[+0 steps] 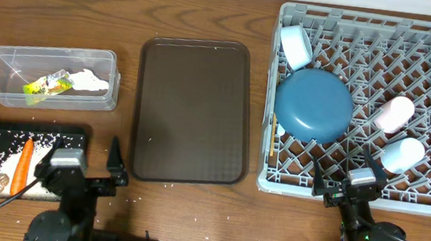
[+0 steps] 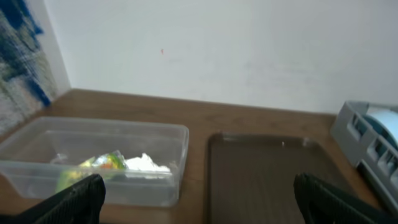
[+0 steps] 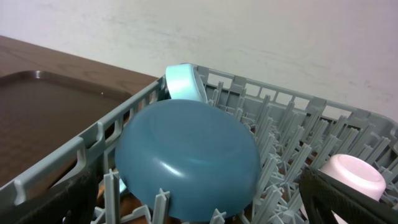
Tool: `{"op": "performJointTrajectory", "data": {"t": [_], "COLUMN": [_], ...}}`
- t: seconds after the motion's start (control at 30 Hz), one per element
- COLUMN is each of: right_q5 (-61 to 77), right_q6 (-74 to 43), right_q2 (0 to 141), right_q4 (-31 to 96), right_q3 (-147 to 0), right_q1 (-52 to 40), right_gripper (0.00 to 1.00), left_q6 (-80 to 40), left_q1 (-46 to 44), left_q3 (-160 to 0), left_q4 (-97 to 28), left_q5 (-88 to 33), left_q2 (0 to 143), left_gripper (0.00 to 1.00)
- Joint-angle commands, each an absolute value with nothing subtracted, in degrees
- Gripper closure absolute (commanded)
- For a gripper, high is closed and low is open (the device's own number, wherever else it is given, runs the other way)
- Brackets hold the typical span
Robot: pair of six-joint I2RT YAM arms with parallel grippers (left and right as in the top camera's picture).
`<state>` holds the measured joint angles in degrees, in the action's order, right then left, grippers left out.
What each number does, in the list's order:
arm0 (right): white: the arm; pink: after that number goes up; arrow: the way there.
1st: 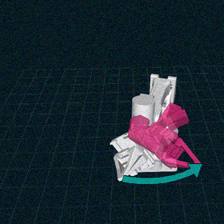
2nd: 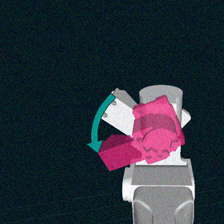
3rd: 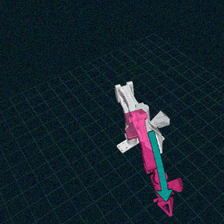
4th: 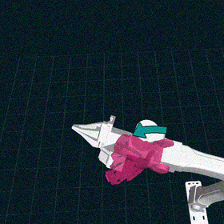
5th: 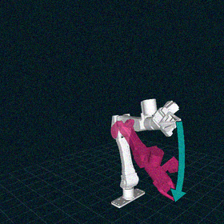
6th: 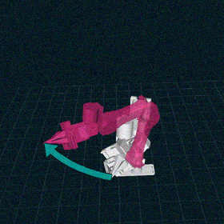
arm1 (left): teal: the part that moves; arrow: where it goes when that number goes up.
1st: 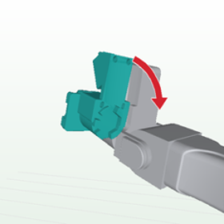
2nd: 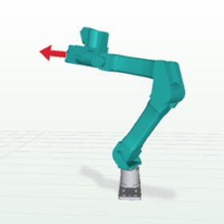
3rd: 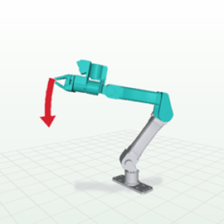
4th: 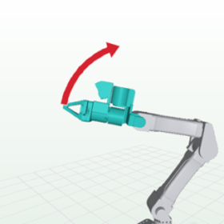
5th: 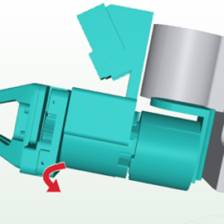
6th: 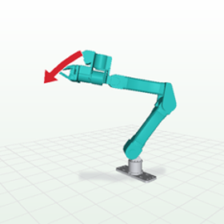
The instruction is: Sort waste into correct bins and load items into the dishwasher rack
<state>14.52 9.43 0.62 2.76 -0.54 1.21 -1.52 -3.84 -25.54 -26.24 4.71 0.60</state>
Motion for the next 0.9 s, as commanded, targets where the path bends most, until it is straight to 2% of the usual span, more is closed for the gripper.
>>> {"op": "performJointTrajectory", "data": {"t": [0.0,0.43,0.87], "right_q5": [14.37,14.37,14.37], "right_q6": [8.60,8.60,8.60], "right_q2": [0.32,0.32,0.32], "right_q4": [2.79,2.79,2.79], "right_q3": [-0.30,-0.30,-0.30], "right_q1": [1.43,1.43,1.43], "right_gripper": [0.01,0.01,0.01], "left_q6": [-2.00,-2.00,-1.98], "left_q1": [-3.55,-3.55,-3.60], "left_q3": [-21.43,-3.42,-0.23], "left_q4": [-23.59,-4.78,-2.94], "left_q5": [3.09,2.09,2.09], "left_q2": [0.10,0.10,0.10], "left_gripper": [0.02,0.02,0.02]}}
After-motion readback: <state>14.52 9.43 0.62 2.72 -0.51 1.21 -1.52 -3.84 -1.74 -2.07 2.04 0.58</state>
